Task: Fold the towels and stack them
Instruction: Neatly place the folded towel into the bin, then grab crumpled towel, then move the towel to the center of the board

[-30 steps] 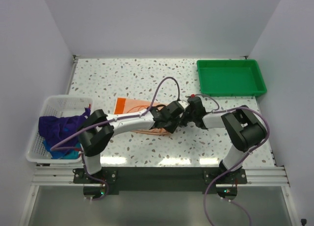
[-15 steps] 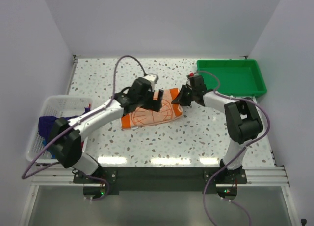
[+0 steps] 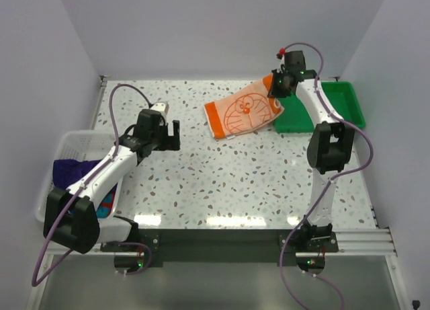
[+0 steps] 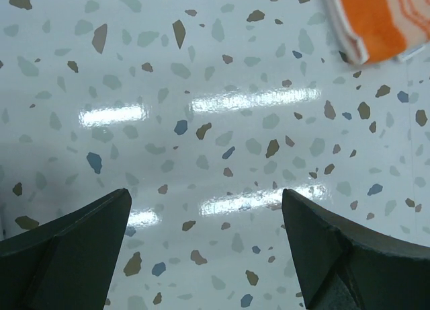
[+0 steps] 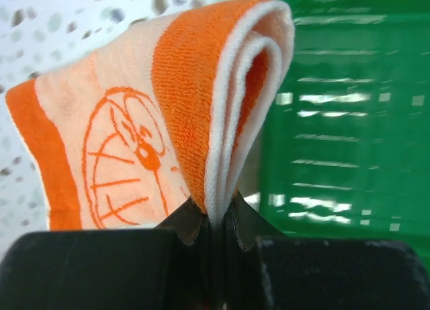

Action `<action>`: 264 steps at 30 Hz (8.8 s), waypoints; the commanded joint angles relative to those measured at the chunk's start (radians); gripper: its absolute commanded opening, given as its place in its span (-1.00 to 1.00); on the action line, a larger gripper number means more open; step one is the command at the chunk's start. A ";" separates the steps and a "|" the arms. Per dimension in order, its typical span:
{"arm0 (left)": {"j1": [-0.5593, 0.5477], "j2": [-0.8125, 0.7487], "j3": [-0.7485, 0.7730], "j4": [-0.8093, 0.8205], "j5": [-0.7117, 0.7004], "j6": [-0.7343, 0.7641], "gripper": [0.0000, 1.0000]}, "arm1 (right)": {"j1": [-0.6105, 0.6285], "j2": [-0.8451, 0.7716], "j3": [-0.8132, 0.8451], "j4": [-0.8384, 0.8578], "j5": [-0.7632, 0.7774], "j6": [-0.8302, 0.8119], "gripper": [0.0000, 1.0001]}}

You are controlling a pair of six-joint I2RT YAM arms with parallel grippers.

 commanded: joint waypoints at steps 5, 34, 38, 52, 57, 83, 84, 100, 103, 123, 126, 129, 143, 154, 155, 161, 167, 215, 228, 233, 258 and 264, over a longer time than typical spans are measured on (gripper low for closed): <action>0.002 -0.096 -0.091 0.053 -0.094 0.038 1.00 | -0.131 0.105 0.251 -0.204 0.217 -0.337 -1.00; 0.004 0.109 -0.126 0.159 -0.157 0.025 1.00 | -0.292 0.303 0.247 0.122 0.576 -0.733 -1.00; 0.004 0.115 -0.126 0.162 -0.152 0.024 1.00 | -0.297 0.319 0.247 0.151 0.603 -0.751 -1.00; 0.004 0.123 -0.128 0.163 -0.142 0.027 1.00 | -0.303 0.342 0.199 0.284 0.745 -0.806 -1.00; 0.004 0.124 -0.126 0.163 -0.137 0.025 1.00 | -0.309 0.351 0.213 0.312 0.774 -0.811 -1.00; 0.004 0.043 -0.063 0.136 -0.100 -0.027 1.00 | -0.176 -0.107 -0.028 0.088 0.605 -0.299 0.57; 0.004 0.039 -0.042 0.116 -0.116 -0.036 1.00 | -0.154 -0.134 -0.075 0.076 0.552 -0.273 0.61; 0.461 -0.030 0.216 -0.347 -0.395 -0.208 1.00 | 0.361 -0.565 -0.607 0.088 0.059 -0.056 0.97; 0.626 -0.041 0.182 -0.384 -0.450 -0.240 1.00 | 0.418 -0.594 -0.695 0.119 0.021 -0.045 0.97; 0.857 -0.014 -0.069 -0.257 -0.472 -0.315 -0.24 | 0.483 -0.611 -0.767 0.114 0.050 -0.084 0.97; 0.855 -0.029 -0.025 -0.286 -0.508 -0.298 -0.84 | 0.484 -0.600 -0.752 0.100 0.059 -0.088 0.97; 0.823 -0.076 0.048 -0.315 -0.537 -0.289 -0.98 | 0.484 -0.596 -0.753 0.097 0.070 -0.090 0.97; 0.345 -0.070 0.512 -0.239 -0.424 -0.134 -1.00 | 0.483 -0.654 -0.732 0.093 0.128 -0.047 0.97; -0.177 0.075 0.805 -0.096 -0.194 -0.010 -1.00 | 0.484 -0.895 -0.715 0.112 0.366 -0.006 0.97; -0.197 0.077 0.796 -0.084 -0.183 -0.013 -1.00 | 0.483 -0.937 -0.724 0.117 0.392 -0.002 0.97; -0.375 0.048 0.608 0.002 -0.094 -0.045 -1.00 | 0.483 -1.071 -0.814 0.168 0.537 -0.001 0.97; -0.499 0.072 0.330 0.111 -0.064 -0.100 -0.59 | 0.483 -1.102 -0.873 0.148 0.521 -0.001 0.98; -0.380 0.369 0.231 -0.073 -0.441 -0.278 -1.00 | 0.483 -0.860 -1.175 0.349 0.019 0.105 0.91; -0.341 0.135 0.449 -0.261 -0.617 -0.177 -1.00 | 0.484 -0.688 -1.186 0.527 -0.073 0.189 0.75; -0.259 0.082 0.532 -0.344 -0.683 -0.145 -1.00 | 0.484 -0.665 -1.163 0.525 -0.082 0.192 0.63; 0.335 -0.192 0.638 -0.019 -1.223 0.506 -1.00 | 0.484 -0.721 -1.128 0.409 -0.068 0.133 0.62; 0.335 -0.164 0.453 -0.254 -1.067 0.169 -0.92 | 0.484 -0.717 -1.134 0.415 -0.078 0.136 0.62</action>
